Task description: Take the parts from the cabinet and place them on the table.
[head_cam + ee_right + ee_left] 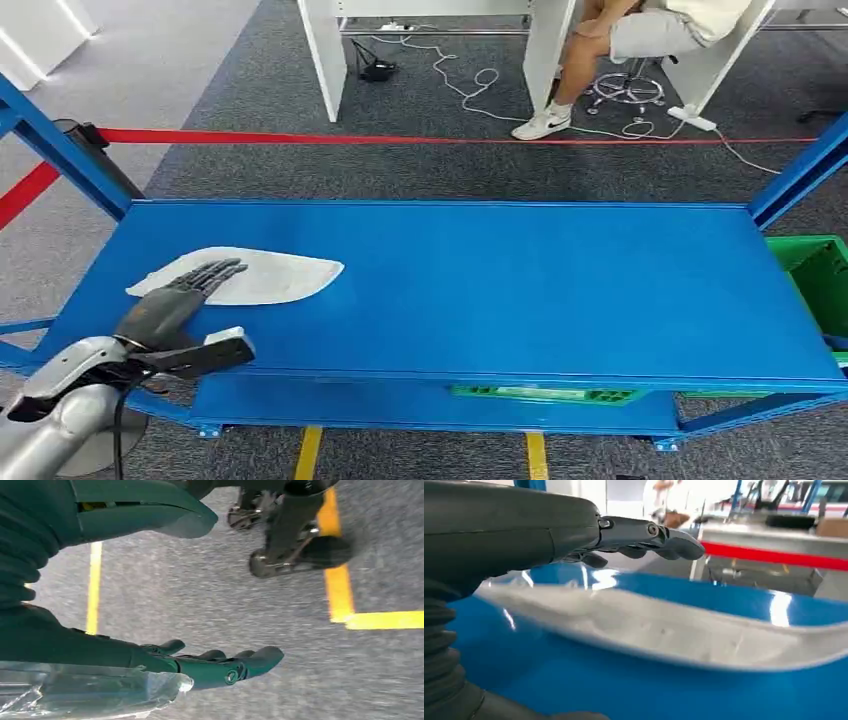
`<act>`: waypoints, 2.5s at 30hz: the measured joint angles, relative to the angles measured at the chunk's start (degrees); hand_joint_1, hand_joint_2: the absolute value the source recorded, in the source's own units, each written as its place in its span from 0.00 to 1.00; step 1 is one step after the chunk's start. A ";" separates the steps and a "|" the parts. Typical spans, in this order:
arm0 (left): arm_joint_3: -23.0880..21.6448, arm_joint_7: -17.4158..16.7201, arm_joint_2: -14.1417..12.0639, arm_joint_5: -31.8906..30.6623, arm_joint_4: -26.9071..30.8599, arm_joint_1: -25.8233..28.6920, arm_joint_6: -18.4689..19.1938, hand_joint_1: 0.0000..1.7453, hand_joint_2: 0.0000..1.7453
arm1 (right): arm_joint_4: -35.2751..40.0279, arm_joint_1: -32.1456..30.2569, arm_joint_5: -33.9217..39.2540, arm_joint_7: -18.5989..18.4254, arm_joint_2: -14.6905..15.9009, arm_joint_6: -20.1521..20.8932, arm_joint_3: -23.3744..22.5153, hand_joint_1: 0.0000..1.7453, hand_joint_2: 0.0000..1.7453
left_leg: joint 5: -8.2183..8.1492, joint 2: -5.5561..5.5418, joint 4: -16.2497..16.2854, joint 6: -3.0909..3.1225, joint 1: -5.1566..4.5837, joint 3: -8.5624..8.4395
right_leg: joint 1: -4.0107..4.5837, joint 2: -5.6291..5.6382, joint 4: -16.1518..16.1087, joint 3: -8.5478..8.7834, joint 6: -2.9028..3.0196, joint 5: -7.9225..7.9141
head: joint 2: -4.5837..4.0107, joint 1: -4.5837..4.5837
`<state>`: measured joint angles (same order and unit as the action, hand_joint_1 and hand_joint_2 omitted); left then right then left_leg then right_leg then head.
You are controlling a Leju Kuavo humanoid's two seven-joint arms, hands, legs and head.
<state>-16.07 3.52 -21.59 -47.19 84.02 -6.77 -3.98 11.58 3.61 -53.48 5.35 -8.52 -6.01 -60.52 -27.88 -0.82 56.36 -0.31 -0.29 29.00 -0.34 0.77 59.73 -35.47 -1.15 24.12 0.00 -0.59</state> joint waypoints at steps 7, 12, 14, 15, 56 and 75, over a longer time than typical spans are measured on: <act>-1.83 -0.50 -2.23 -6.42 -0.52 -1.72 -5.92 0.00 1.00 | -0.04 -0.60 -1.03 -1.77 -0.98 0.33 -0.04 0.00 1.00 | 0.00 0.02 0.00 0.00 0.00 0.00 | 0.02 0.05 0.00 -0.05 0.00 0.00 | 0.00 -0.02; -2.91 -6.36 -3.04 -8.41 -3.22 -5.31 1.65 0.00 1.00 | -0.02 -0.56 -0.50 0.94 -0.98 0.48 -0.17 0.00 1.00 | 0.01 0.02 0.00 -0.01 0.00 0.02 | 0.01 0.01 0.00 -0.02 0.02 -0.02 | 0.00 0.00; -3.45 -8.11 -3.04 -8.70 -5.58 -7.45 4.62 0.00 1.00 | -0.02 -0.52 -0.22 1.45 -1.00 0.48 -0.44 0.00 1.00 | 0.05 0.02 0.00 -0.02 -0.01 0.01 | 0.00 0.00 -0.01 -0.02 0.02 -0.03 | 0.00 -0.02; -3.73 -8.67 -3.02 -8.52 -7.24 -8.67 6.66 0.00 1.00 | -0.02 -0.51 -0.17 1.47 -1.00 0.46 -0.48 0.00 1.00 | 0.06 0.02 0.00 -0.02 -0.01 0.01 | 0.00 0.01 -0.01 -0.02 0.00 -0.06 | 0.00 0.00; -4.52 1.37 -1.16 0.51 -18.25 -8.00 -5.10 1.00 1.00 | -0.02 -0.57 -2.43 1.40 -1.09 0.55 -1.70 0.00 1.00 | 0.16 0.05 0.00 -0.18 -0.03 0.03 | 0.00 0.08 -0.03 -0.04 0.08 -0.15 | 0.00 -0.02; 5.25 18.23 6.58 7.83 -7.14 3.21 -27.08 1.00 1.00 | -0.02 -0.45 -4.39 1.42 -1.09 0.85 -1.66 0.00 1.00 | 0.15 0.06 0.00 -0.18 -0.03 0.16 | 0.00 0.07 -0.05 -0.08 0.08 -0.15 | 0.00 -0.02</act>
<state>-10.82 21.75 -15.01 -39.36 76.87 -3.56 -31.06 11.56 3.16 -57.88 6.78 -9.62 -5.16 -62.18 -27.73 -0.76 56.36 -0.49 -0.32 29.16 -0.35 0.84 59.67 -35.54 -1.08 23.98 0.00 -0.61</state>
